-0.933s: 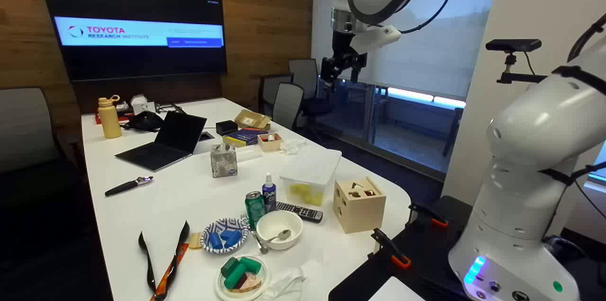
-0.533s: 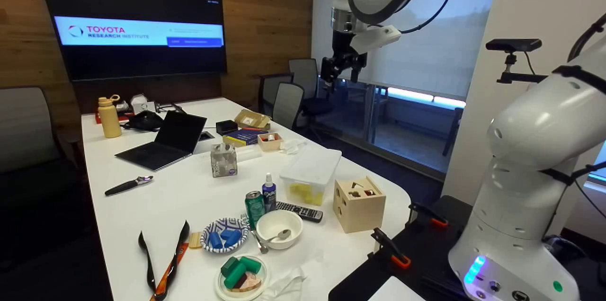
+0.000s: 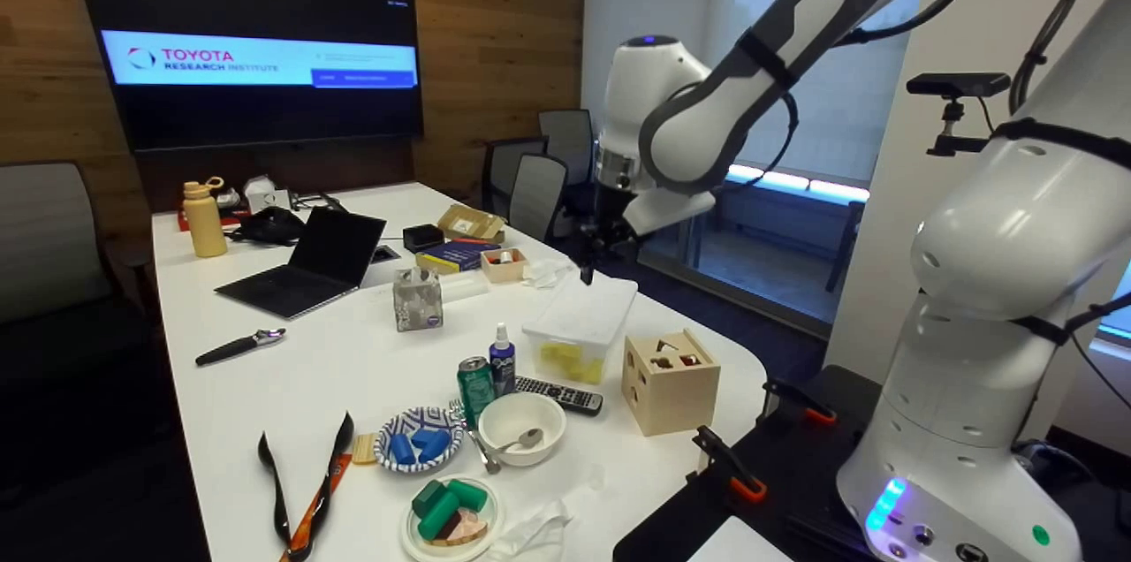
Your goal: Pick up the clear cap next to the white bowl and place it on the blue spray bottle
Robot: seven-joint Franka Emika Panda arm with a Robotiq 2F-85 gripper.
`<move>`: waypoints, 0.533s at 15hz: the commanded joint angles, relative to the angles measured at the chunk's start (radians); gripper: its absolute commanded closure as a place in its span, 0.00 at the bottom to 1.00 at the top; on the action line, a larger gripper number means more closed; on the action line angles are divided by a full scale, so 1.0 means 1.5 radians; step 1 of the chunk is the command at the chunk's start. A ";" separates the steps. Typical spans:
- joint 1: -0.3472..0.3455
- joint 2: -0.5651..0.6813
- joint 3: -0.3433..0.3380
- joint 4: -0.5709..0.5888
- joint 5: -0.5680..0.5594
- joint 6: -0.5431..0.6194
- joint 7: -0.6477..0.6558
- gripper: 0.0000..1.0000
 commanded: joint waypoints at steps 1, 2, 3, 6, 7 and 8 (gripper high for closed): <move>-0.009 0.132 0.037 -0.011 -0.021 0.087 0.119 0.00; -0.015 0.162 0.049 -0.014 -0.026 0.101 0.150 0.00; -0.017 0.191 0.055 -0.012 -0.042 0.102 0.198 0.00; -0.003 0.282 0.038 -0.005 -0.080 0.144 0.289 0.00; 0.005 0.308 0.026 -0.001 -0.105 0.154 0.324 0.00; 0.015 0.333 0.007 0.004 -0.136 0.166 0.358 0.00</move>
